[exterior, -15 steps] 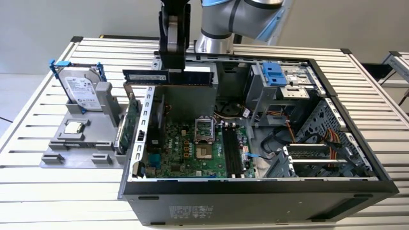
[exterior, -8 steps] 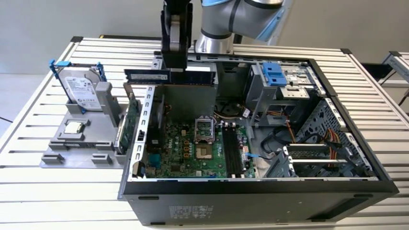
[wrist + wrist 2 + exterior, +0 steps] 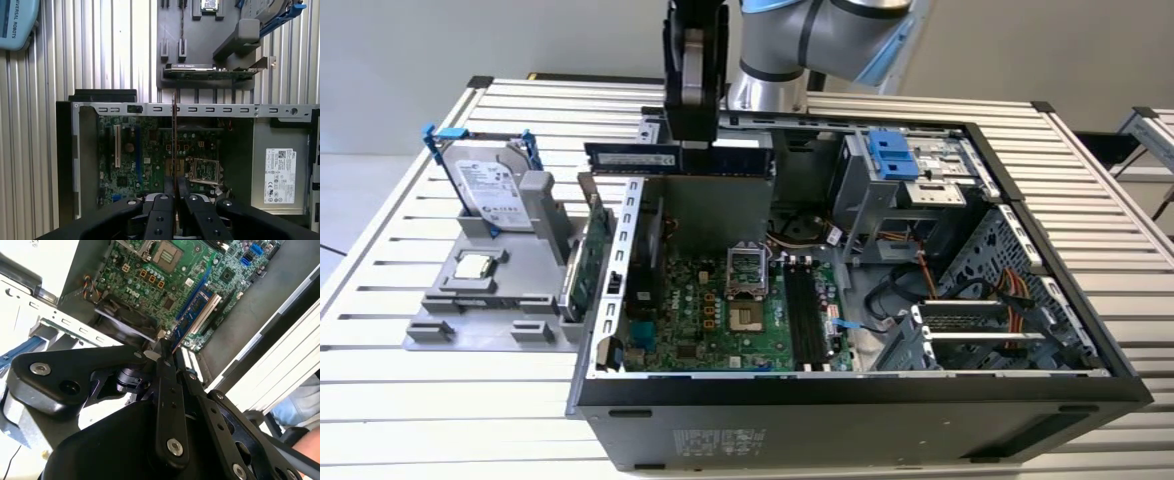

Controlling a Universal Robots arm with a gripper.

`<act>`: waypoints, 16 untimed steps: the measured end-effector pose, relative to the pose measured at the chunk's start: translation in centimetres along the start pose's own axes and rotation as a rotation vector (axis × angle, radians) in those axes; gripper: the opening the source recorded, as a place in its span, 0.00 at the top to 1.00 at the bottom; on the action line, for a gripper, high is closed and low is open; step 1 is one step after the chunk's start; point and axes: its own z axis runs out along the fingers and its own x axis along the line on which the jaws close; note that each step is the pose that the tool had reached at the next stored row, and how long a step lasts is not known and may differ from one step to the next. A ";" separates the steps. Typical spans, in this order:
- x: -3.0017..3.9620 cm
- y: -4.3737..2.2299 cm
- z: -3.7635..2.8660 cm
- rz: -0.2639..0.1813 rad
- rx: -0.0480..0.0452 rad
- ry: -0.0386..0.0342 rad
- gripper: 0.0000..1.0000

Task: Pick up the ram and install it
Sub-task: 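Pick up the ram and move it above insertion slot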

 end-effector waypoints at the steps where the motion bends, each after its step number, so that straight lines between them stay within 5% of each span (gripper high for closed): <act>1: 0.00 -0.05 -0.01 0.000 0.0000 0.0000 1.00; 16: -0.01 -0.65 -0.22 0.000 0.0000 0.0001 1.00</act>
